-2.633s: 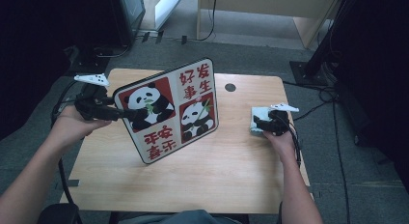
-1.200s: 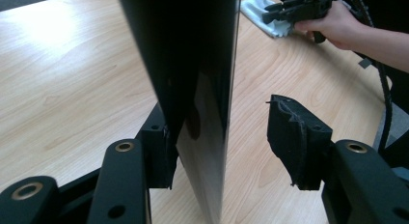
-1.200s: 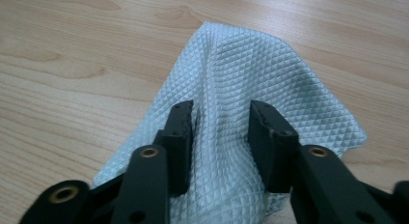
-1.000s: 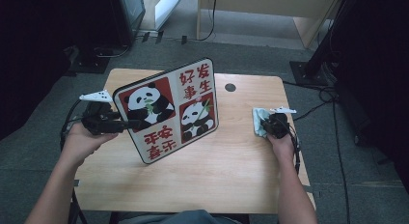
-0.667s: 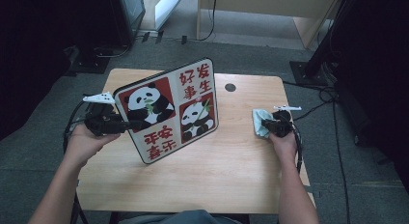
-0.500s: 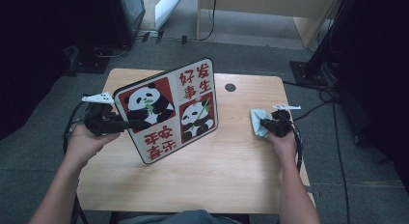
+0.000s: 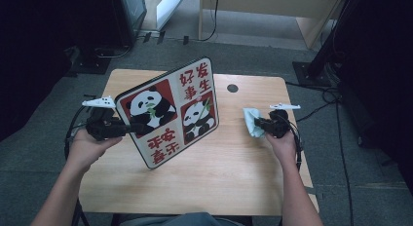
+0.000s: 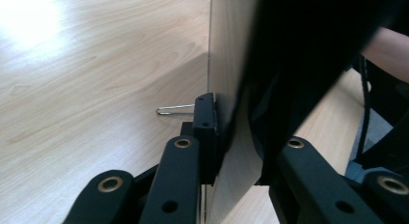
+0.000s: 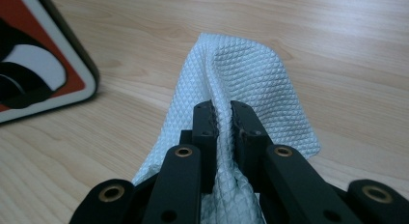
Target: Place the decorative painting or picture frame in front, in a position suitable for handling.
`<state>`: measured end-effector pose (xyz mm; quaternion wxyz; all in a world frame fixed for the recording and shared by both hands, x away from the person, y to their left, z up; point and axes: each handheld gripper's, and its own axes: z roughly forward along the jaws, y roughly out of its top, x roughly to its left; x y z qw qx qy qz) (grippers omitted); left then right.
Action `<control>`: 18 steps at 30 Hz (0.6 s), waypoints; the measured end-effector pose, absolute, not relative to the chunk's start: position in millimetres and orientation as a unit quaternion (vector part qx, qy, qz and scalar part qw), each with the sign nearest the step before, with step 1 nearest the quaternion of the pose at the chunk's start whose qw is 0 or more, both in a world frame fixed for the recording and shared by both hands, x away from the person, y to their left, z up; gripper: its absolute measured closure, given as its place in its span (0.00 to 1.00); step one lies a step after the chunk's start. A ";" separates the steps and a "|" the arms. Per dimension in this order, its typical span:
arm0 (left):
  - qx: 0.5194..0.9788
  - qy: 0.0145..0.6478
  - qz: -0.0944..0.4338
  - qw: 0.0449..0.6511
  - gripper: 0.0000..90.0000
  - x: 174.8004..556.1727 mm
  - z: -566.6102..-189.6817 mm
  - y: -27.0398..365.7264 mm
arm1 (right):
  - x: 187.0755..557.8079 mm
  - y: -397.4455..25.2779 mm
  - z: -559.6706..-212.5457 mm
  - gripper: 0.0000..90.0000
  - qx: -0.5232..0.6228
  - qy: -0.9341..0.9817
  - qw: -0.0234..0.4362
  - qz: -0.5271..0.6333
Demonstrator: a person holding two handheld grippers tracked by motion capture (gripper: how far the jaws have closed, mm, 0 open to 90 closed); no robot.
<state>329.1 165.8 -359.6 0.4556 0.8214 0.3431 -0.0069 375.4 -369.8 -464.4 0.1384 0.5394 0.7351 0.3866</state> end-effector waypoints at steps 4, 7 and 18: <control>0.822 0.341 -0.004 0.457 0.89 325.4 -359.8 164.3 | 372.9 -361.8 -454.9 0.91 0.525 0.739 0.139 0.398; 0.820 0.343 -0.008 0.458 0.89 323.9 -359.9 163.9 | 371.3 -357.0 -448.1 0.91 0.516 0.739 0.137 0.411; 0.819 0.344 -0.016 0.459 0.88 321.0 -359.4 162.3 | 368.9 -330.2 -406.5 0.91 0.476 0.735 0.128 0.466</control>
